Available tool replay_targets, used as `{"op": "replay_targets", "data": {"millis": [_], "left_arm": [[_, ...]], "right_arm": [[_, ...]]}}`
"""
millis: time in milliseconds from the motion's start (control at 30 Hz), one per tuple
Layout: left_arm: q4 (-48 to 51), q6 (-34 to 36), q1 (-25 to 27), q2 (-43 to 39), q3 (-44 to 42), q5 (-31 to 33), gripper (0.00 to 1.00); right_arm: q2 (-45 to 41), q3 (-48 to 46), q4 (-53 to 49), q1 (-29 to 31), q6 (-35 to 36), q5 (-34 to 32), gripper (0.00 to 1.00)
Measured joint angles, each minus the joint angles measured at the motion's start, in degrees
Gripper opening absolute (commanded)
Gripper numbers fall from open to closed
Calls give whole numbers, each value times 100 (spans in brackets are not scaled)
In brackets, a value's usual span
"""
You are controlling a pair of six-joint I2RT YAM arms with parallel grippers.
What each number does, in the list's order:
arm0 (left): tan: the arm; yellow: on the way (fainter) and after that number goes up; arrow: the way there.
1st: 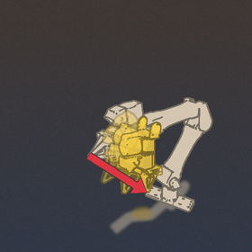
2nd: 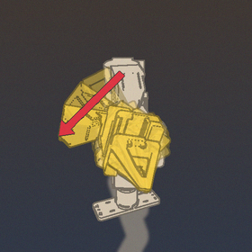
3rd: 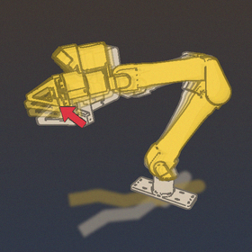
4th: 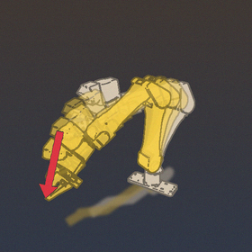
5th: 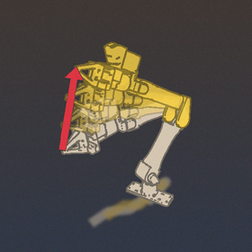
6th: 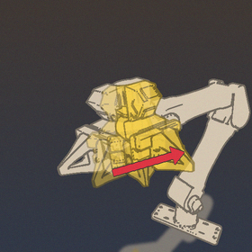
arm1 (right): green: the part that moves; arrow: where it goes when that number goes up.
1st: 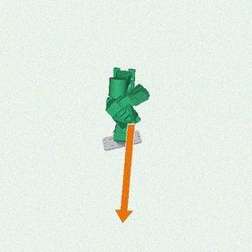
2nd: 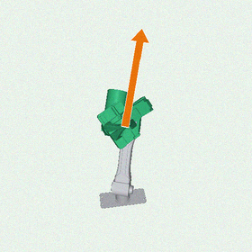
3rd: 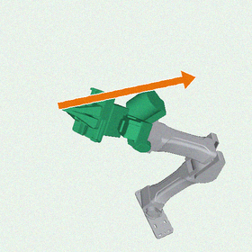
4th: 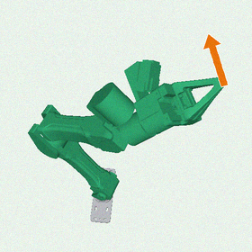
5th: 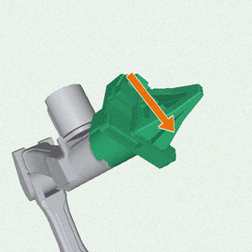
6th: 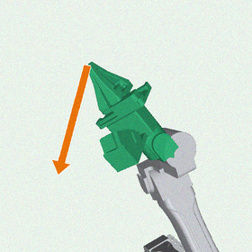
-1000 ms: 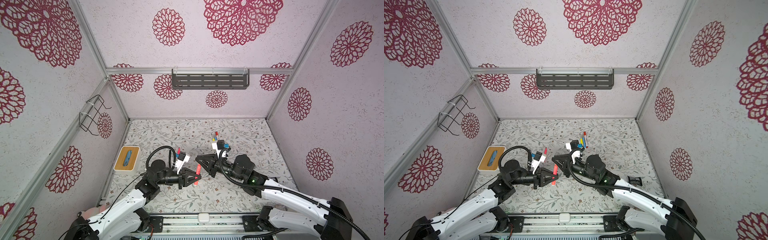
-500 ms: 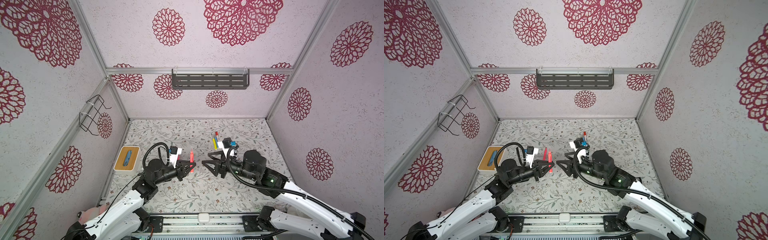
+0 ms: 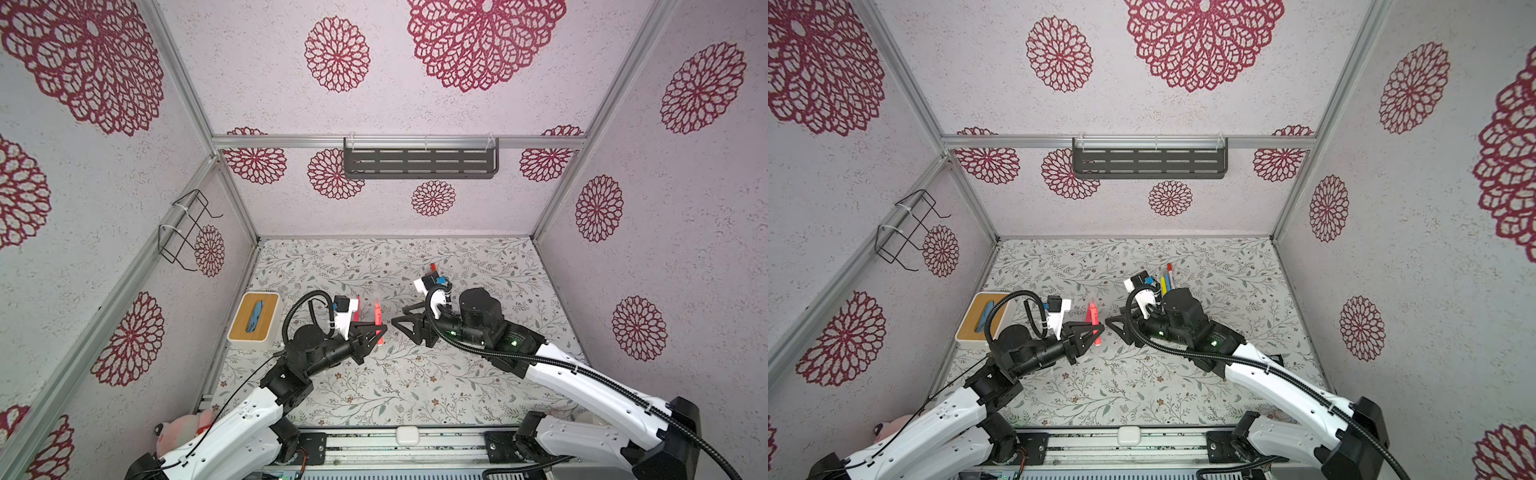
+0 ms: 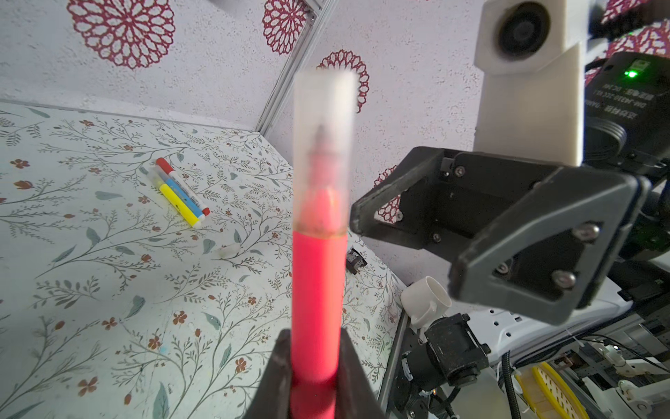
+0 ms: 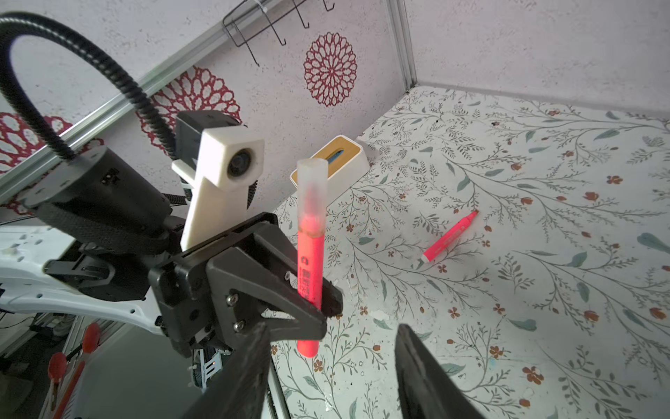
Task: Insert the pens into the pen caps
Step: 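Grip the capped pink highlighter with the right gripper while the left gripper opens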
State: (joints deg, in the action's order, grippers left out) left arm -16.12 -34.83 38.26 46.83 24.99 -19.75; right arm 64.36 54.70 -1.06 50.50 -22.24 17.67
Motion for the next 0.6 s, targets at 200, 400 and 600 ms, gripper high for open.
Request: {"op": "replay_targets", "data": {"millis": [200, 400, 600], "left_arm": [[59, 42, 109, 7, 0, 162, 0], [59, 79, 186, 7, 0, 271, 0], [57, 83, 258, 20, 0, 328, 0]], "right_arm": [[216, 131, 175, 0, -48, 208, 50], [348, 188, 348, 0, -94, 273, 46], [509, 188, 402, 0, -146, 365, 46]]}}
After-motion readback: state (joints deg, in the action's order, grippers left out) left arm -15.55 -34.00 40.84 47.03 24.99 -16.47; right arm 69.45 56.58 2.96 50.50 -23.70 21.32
